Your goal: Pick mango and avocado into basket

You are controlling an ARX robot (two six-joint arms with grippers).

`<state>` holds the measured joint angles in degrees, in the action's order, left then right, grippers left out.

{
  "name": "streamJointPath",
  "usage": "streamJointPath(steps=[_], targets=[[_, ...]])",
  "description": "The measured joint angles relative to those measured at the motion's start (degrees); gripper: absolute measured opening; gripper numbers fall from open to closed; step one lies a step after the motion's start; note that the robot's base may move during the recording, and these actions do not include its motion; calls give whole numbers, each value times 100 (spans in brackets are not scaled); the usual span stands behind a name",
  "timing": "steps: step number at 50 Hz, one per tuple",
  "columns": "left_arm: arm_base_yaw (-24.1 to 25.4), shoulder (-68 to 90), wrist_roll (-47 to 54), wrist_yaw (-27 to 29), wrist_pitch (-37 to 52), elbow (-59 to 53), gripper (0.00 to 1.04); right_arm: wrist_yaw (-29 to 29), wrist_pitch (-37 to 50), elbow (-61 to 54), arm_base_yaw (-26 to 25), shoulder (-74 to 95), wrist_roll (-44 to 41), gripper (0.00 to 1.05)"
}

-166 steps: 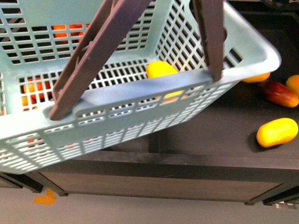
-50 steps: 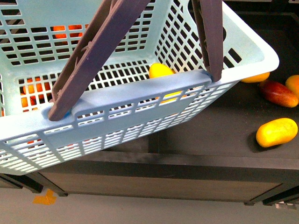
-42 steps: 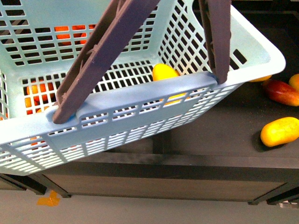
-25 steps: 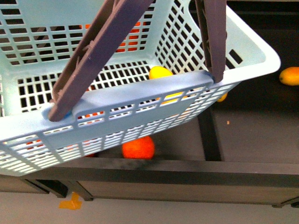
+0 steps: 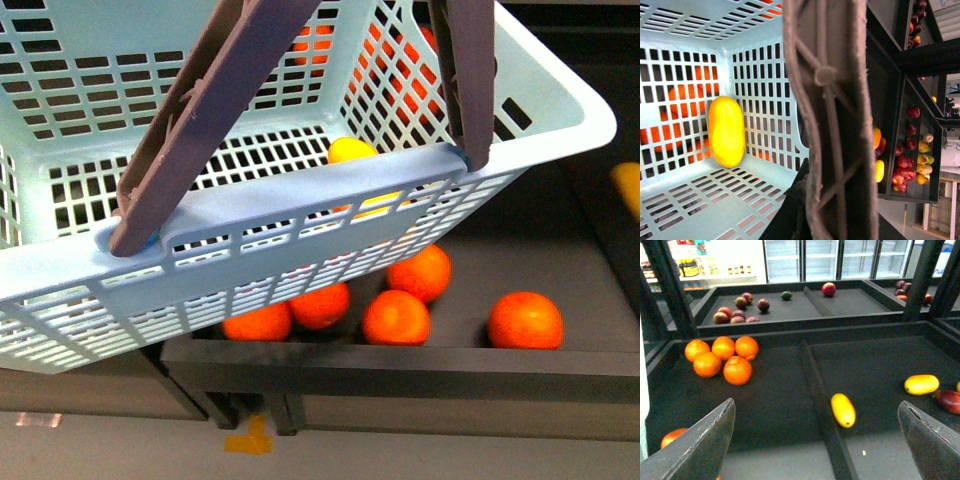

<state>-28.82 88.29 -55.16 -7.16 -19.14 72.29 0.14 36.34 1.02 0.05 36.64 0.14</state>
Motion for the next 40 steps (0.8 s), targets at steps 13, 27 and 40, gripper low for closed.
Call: streamJointPath(steps=[13,27,40], targets=[[2,0,35,76,-2,0,5,-22,-2,0,0,2,0,96],[4,0,11,24,0,2,5,-9,-2,0,0,2,0,96],[4,0,20,63,-2,2,5,-4,-2,0,0,2,0,96]])
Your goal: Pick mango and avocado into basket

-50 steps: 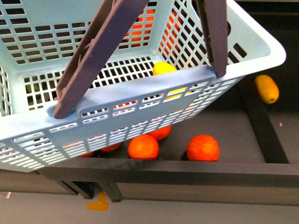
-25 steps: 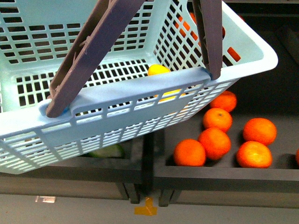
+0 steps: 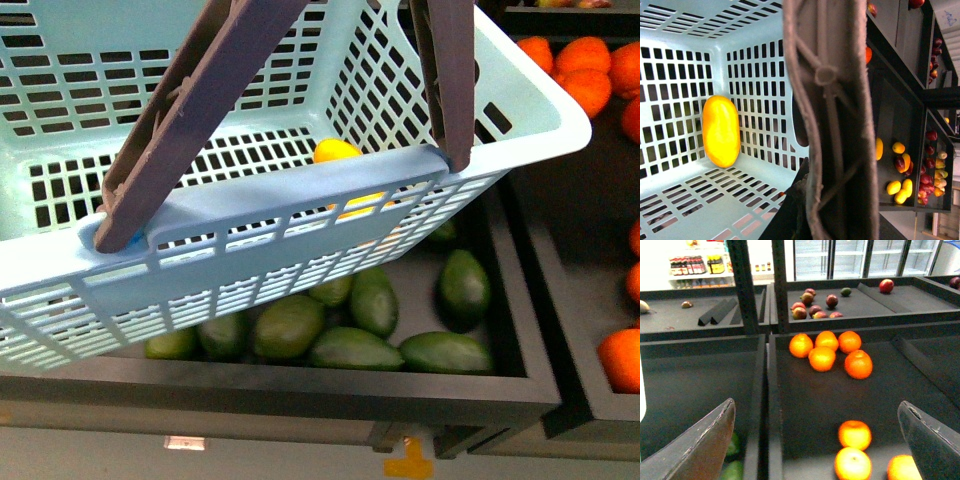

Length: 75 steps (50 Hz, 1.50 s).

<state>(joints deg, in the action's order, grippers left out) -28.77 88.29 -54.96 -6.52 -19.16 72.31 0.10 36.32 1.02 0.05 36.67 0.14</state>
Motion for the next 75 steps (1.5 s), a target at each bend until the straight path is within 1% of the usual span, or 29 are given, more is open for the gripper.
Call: streamJointPath(steps=[17,24,25,26,28,29,30,32,34,37,41,43,44,47,53,56,63,69,75], targets=[[92,0,59,116,2,2,5,-35,0,-2,-4,2,0,96],[46,9,61,26,0,2,5,28,-20,0,2,9,28,96],[42,9,39,4,0,2,5,354,-337,83,90,79,205,96],[33,9,26,-11,0,2,5,1093,-1228,380,258,192,579,96],[26,9,26,-20,0,2,5,2011,-2461,844,323,448,1178,96],[15,7,7,-39,2,7,5,2564,-3252,1141,269,651,1600,96],[0,2,4,-48,2,9,5,2789,-3663,1276,203,758,1834,96],[-9,0,11,-72,2,9,5,2887,-4306,1447,-76,949,2201,96],[-7,9,4,-81,2,9,5,2776,-4363,1480,-280,1086,2328,96],[-4,13,-31,-79,2,9,5,2476,-4258,1539,-568,1316,2422,96],[-7,13,-22,-55,2,9,5,2070,-3888,1670,-990,1762,2424,96],[-11,13,-11,-42,2,9,5,1825,-3539,1762,-1248,2114,2376,96],[-11,13,-7,-35,2,9,5,1799,-3449,1788,-1309,2205,2369,96],[0,13,-13,-24,2,9,5,1401,-2730,2024,-1759,3058,2218,96],[7,13,7,46,2,9,5,1088,-2061,2332,-2138,4146,2190,96],[7,13,20,50,2,9,5,1010,-1781,2507,-2260,4750,2205,96],[7,13,17,0,2,9,5,922,-1303,2817,-2369,5880,2334,96],[-2,13,0,-59,2,9,5,837,-911,3211,-2439,7007,2756,96],[0,13,2,-48,2,9,5,903,-776,3556,-2474,7746,3110,96]])
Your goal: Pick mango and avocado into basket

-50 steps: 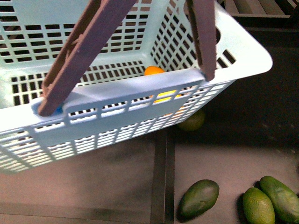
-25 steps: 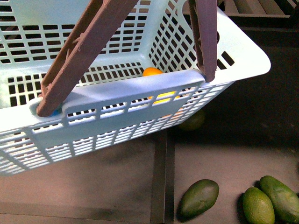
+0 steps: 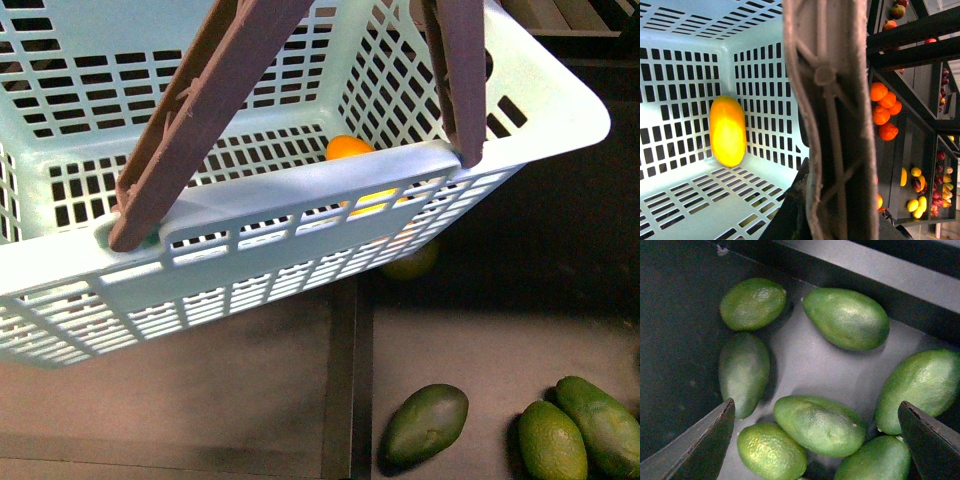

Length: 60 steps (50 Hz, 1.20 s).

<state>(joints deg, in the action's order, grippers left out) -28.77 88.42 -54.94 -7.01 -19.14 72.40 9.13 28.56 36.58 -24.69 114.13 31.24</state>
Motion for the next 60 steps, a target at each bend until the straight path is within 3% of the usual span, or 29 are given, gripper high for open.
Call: streamJointPath(steps=[24,60], targets=[[0,0,4,48,0,0,5,120,-203,1298,258,1639,929,96],[0,0,2,35,0,0,5,273,-1047,2931,647,2627,1130,96]])
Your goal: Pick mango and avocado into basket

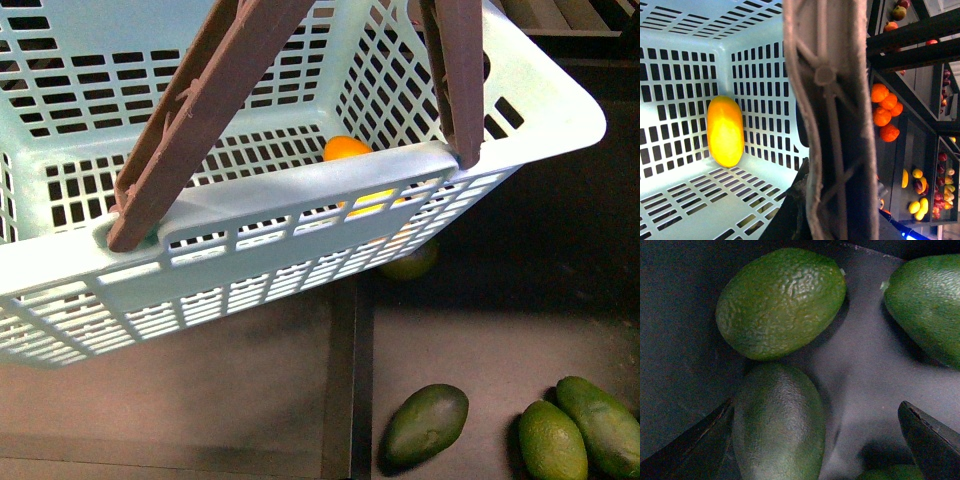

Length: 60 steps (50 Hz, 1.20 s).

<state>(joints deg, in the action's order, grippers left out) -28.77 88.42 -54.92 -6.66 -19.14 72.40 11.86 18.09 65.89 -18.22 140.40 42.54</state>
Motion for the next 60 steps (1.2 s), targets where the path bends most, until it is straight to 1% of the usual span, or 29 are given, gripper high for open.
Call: streamJointPath(steps=[18,57,59,60], targets=[[0,0,2,2,0,0,5,15,-245,459,181,407,83,96],[0,0,2,2,0,0,5,35,-463,800,374,693,186,96],[0,0,2,2,0,0,5,35,-472,802,382,695,190,95],[0,0,2,2,0,0,5,33,-476,804,391,695,203,93]])
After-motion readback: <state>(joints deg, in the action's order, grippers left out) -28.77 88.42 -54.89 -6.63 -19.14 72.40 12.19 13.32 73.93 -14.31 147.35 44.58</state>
